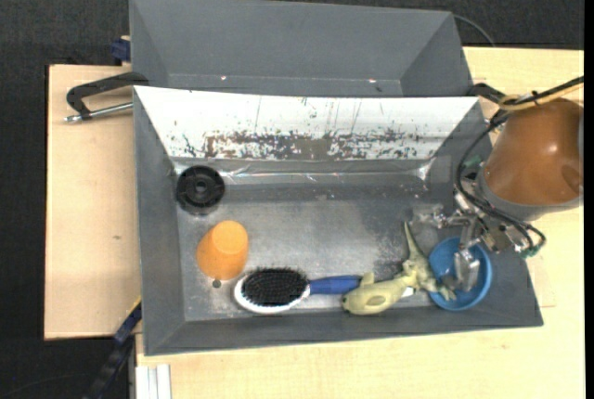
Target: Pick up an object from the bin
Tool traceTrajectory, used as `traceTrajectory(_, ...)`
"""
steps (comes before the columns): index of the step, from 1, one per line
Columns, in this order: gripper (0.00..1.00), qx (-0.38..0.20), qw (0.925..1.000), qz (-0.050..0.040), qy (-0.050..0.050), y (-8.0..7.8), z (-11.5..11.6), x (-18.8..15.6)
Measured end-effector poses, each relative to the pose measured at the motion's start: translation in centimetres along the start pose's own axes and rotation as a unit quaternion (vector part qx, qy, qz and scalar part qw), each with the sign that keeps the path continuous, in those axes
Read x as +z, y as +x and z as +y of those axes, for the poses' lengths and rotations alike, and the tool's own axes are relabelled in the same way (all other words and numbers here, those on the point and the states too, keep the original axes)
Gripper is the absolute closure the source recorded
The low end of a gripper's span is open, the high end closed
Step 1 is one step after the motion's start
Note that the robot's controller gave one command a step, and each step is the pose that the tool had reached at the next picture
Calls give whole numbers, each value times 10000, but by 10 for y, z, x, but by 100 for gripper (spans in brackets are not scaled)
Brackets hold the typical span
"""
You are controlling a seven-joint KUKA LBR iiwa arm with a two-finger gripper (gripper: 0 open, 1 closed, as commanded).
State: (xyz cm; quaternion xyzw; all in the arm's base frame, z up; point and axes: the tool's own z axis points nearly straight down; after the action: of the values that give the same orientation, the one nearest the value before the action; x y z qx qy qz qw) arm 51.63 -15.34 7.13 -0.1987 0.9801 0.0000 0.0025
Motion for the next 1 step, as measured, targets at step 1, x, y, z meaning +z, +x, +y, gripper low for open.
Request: traceTrajectory(1,100,1,10000,0,8,0,-1,-1)
